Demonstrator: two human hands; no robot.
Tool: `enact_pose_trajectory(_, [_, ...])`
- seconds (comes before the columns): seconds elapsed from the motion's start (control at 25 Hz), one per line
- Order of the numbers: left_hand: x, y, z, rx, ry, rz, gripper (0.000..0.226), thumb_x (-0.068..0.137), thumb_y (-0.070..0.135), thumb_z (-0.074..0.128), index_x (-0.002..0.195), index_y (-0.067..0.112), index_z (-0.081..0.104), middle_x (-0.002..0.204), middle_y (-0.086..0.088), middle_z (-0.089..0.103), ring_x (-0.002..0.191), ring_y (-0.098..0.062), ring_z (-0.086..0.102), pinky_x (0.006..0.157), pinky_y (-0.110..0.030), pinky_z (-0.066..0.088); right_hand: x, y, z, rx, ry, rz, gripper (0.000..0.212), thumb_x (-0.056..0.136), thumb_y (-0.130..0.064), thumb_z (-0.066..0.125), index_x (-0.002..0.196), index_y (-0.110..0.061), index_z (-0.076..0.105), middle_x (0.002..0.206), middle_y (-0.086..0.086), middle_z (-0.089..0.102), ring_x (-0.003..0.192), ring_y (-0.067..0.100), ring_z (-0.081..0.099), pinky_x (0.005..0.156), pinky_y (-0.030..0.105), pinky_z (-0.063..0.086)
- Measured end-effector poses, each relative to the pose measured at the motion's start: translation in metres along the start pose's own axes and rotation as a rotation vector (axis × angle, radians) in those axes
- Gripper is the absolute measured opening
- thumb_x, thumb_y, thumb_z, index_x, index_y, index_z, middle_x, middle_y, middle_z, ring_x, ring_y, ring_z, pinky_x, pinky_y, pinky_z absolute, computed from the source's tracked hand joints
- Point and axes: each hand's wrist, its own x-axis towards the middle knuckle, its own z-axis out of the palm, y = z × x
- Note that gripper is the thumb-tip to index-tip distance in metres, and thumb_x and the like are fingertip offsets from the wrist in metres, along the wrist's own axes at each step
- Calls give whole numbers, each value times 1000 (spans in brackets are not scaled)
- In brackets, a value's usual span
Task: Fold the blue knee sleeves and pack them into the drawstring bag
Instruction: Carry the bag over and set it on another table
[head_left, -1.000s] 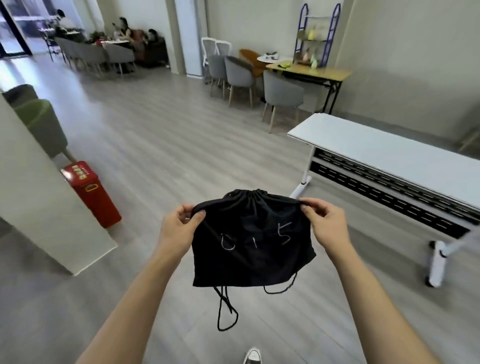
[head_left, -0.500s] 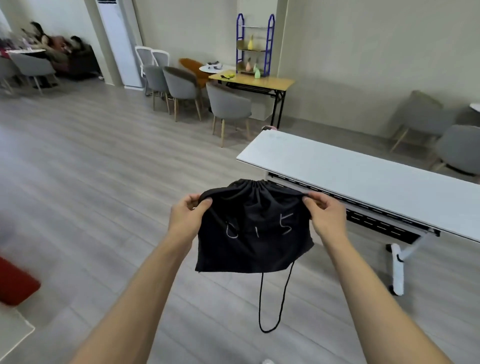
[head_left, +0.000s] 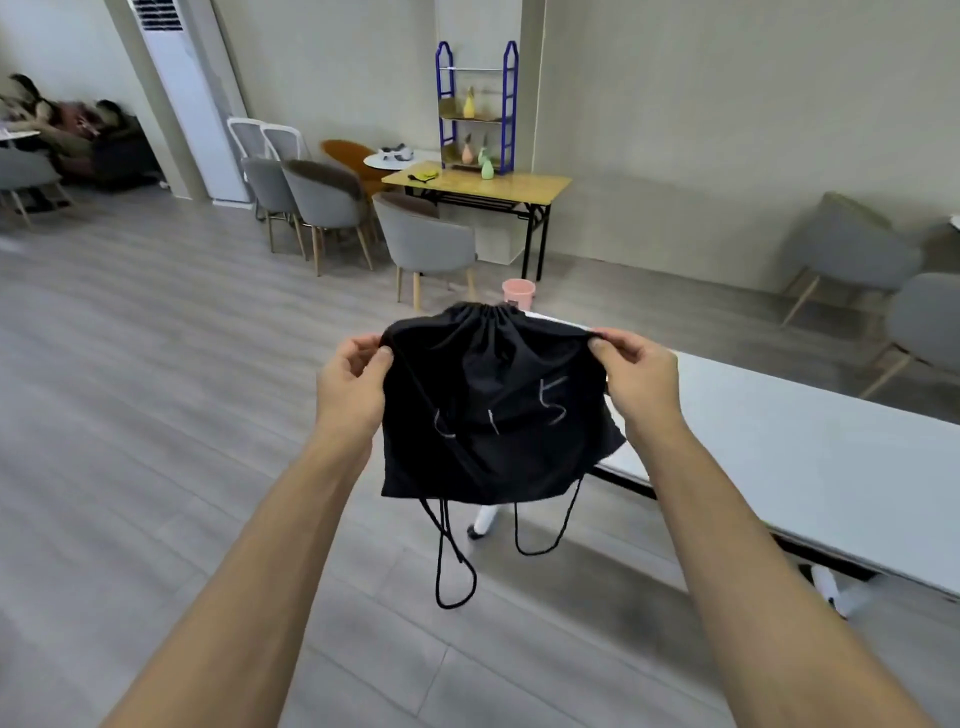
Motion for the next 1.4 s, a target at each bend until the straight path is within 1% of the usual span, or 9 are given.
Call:
enact_pose_trajectory(0.12, [62, 14, 47, -56, -7, 69, 19, 102, 8, 54, 94, 23, 62, 87, 2, 65, 78, -9, 62, 74, -29, 53, 81, -36, 33, 112, -59, -64, 19, 96, -8, 63, 93, -20, 77, 90, 0, 77, 85, 14, 70, 84, 34, 57])
enact_pose_trajectory(0.28, [155, 20, 115, -130, -53, 88, 17, 101, 9, 54, 97, 22, 63, 90, 4, 69, 84, -10, 64, 82, -35, 53, 196, -73, 66, 225, 27, -170, 26, 95, -2, 62, 83, -21, 76, 90, 5, 76, 88, 19, 70, 95, 38, 59])
enact_pose_trajectory(0.4, [221, 28, 171, -201, -115, 72, 14, 102, 11, 55, 99, 22, 64, 93, 4, 71, 87, -10, 65, 89, -39, 54, 274, -87, 66, 251, 111, -228, 24, 94, -3, 64, 82, -20, 76, 82, 0, 77, 85, 18, 69, 95, 40, 58])
enact_pose_trajectory(0.6, [300, 42, 268, -293, -289, 55, 16, 101, 12, 56, 96, 23, 67, 93, 6, 74, 94, -16, 68, 98, -48, 55, 368, -118, 30, 287, 242, -347, 12, 91, -5, 67, 92, -11, 77, 89, 7, 75, 89, 22, 68, 98, 46, 57])
enact_pose_trajectory(0.76, [318, 40, 324, -322, -394, 41, 16, 103, 10, 53, 97, 21, 63, 89, 8, 71, 88, -11, 66, 84, -35, 56, 401, -121, 0, 253, 326, -421, 13, 91, -4, 66, 94, -9, 77, 86, 4, 76, 87, 20, 69, 94, 39, 58])
enact_pose_trajectory(0.92, [323, 1, 346, -196, -436, 7, 13, 103, 11, 53, 101, 19, 64, 98, 1, 72, 86, -14, 65, 75, -33, 55, 399, -65, -30, 47, 389, -347, 14, 93, -10, 66, 97, -15, 79, 93, 5, 76, 88, 15, 68, 92, 33, 57])
enact_pose_trajectory(1.04, [327, -46, 356, -115, -426, -21, 16, 101, 10, 56, 96, 21, 66, 91, 2, 71, 75, -12, 61, 70, -28, 50, 389, -6, -49, -74, 424, -245, 14, 95, -9, 66, 100, -14, 78, 93, 3, 75, 84, 8, 67, 84, 22, 56])
enact_pose_trajectory(1.24, [335, -144, 378, 113, -420, -161, 13, 100, 13, 58, 100, 23, 68, 88, 1, 77, 75, -14, 66, 73, -29, 53, 399, 120, -72, -194, 457, 121, 14, 93, -20, 70, 86, -31, 74, 82, -6, 74, 77, 11, 68, 81, 31, 55])
enact_pose_trajectory(1.4, [357, -235, 412, 369, -395, -297, 11, 98, 16, 59, 95, 23, 67, 90, -2, 76, 83, -24, 70, 76, -37, 55, 426, 212, -79, -291, 443, 358, 6, 94, -24, 67, 92, -25, 72, 82, -6, 70, 89, 22, 69, 80, 30, 52])
